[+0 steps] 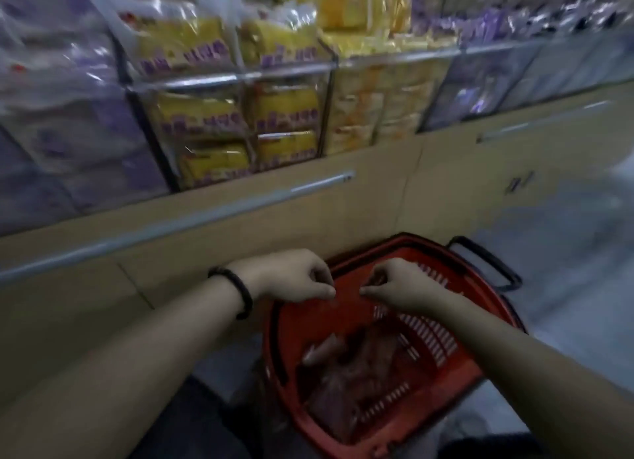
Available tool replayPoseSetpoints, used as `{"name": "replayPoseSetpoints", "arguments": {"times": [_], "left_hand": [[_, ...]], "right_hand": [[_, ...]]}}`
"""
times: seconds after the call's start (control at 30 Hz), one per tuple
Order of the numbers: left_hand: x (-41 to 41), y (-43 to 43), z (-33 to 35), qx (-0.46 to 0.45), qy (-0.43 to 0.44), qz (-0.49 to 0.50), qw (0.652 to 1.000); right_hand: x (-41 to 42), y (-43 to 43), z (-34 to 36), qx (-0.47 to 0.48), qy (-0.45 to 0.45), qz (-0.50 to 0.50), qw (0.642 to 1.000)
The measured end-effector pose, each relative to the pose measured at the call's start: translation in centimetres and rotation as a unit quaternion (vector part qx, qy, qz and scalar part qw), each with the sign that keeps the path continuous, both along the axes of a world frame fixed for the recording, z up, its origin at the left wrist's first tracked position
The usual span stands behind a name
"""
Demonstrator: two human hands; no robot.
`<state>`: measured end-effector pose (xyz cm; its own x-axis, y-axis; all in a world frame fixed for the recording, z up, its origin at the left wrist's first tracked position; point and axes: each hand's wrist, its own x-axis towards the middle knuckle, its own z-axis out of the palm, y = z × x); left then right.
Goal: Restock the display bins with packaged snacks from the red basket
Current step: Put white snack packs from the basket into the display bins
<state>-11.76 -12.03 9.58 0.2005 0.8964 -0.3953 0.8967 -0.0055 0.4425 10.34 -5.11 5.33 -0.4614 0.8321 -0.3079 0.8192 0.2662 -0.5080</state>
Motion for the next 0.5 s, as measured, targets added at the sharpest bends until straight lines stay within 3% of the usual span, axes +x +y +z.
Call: {"name": "replayPoseSetpoints", "arguments": {"times": [0.13,0.37,0.5], "left_hand": [[-0.2,1.6,-5.4,-0.015,0.044,-0.014,0.999],[0.9,4.2,-6.7,-0.056,0.077,-0.065,0.993],[1.2,4.4,-7.1,-0.11,0.099,-0.084,0.985]], "right_hand": [[1.7,1.9,-7.8,-0.087,-0.064,-0.038,0.993],[-0.4,2.0,-19.7,-0.212,-0.188,-0.025,0.959],[-3.9,0.2,-26.8,-0.201,-0.219,-0.034,0.954]]}}
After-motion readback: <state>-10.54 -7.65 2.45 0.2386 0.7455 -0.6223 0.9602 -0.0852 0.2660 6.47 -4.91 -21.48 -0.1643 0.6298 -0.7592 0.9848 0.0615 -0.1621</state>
